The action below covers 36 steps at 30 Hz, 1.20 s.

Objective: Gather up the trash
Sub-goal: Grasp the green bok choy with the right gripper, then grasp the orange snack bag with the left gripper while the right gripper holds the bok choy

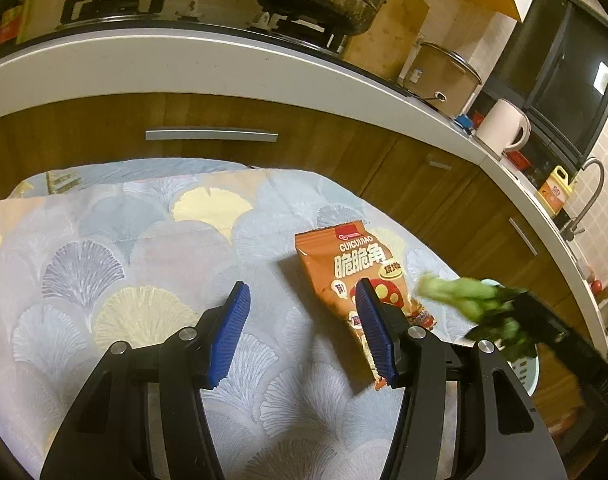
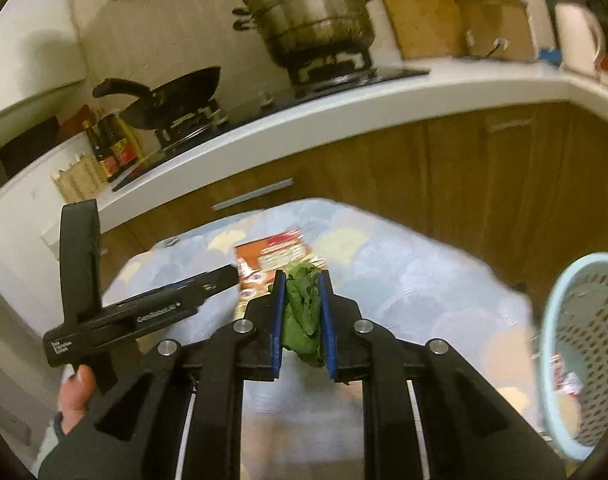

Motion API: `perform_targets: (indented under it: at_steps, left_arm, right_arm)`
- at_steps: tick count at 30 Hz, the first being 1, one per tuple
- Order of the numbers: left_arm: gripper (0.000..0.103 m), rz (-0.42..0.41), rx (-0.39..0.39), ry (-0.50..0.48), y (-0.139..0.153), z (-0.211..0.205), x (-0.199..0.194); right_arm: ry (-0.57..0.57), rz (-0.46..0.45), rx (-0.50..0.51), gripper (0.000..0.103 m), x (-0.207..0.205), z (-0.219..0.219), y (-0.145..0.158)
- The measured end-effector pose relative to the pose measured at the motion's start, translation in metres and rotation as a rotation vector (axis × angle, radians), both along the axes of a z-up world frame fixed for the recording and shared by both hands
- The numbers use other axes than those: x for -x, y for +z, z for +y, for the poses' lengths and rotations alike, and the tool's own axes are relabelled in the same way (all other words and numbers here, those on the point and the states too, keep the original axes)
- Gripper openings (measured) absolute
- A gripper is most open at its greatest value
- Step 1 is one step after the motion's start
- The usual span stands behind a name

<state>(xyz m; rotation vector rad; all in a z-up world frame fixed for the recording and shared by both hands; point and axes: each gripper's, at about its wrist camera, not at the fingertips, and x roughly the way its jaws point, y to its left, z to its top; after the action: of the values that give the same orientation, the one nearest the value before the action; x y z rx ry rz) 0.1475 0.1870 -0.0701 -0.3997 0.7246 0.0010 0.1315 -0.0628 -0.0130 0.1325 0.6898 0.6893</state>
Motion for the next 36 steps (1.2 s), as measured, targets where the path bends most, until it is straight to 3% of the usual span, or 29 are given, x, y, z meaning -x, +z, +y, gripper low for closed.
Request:
perform_targets:
  at_steps: [3, 8, 13, 16, 17, 21, 22, 23, 26, 28, 30, 36]
  left_arm:
    - [0.053, 0.021, 0.009, -0.027, -0.002, -0.003, -0.004]
    - [0.053, 0.067, 0.036, -0.077, -0.006, -0.013, -0.016]
    - [0.053, 0.101, -0.028, -0.088, -0.005, -0.034, -0.033]
    - [0.055, 0.114, -0.053, -0.095, -0.005, -0.044, -0.042]
    - [0.061, 0.114, -0.056, -0.102, -0.005, -0.047, -0.043]
    - [0.061, 0.103, -0.113, -0.11, -0.006, -0.061, -0.044]
    - [0.056, 0.102, -0.12, -0.106, -0.006, -0.064, -0.044]
    - [0.044, 0.101, -0.112, -0.108, -0.006, -0.063, -0.044]
    - [0.028, 0.101, -0.052, -0.107, -0.007, -0.059, -0.042]
    - [0.025, 0.094, -0.018, -0.12, -0.008, -0.056, -0.038]
    - [0.021, 0.086, 0.004, -0.135, -0.007, -0.056, -0.034]
    - [0.01, 0.007, 0.083, -0.153, 0.004, -0.063, -0.016]
  right_arm:
    - [-0.044, -0.008, 0.055, 0.014, 0.0, -0.011, -0.004]
    - [-0.082, 0.068, 0.126, 0.016, -0.007, -0.017, -0.032]
    - [-0.072, 0.13, 0.143, 0.018, -0.01, -0.019, -0.051]
    - [-0.063, 0.161, 0.143, 0.032, -0.016, -0.02, -0.056]
    - [-0.061, 0.182, 0.166, 0.042, -0.018, -0.017, -0.06]
    - [-0.045, 0.153, 0.235, 0.05, -0.015, -0.003, -0.061]
    - [-0.047, 0.147, 0.246, 0.05, -0.015, -0.002, -0.061]
    - [-0.047, 0.143, 0.254, 0.051, -0.014, 0.0, -0.061]
    - [-0.044, 0.148, 0.239, 0.051, -0.014, -0.003, -0.062]
    - [-0.045, 0.152, 0.227, 0.05, -0.013, -0.006, -0.062]
    - [-0.063, 0.147, 0.23, 0.03, -0.011, -0.009, -0.061]
    - [-0.054, 0.151, 0.199, 0.023, -0.008, -0.015, -0.059]
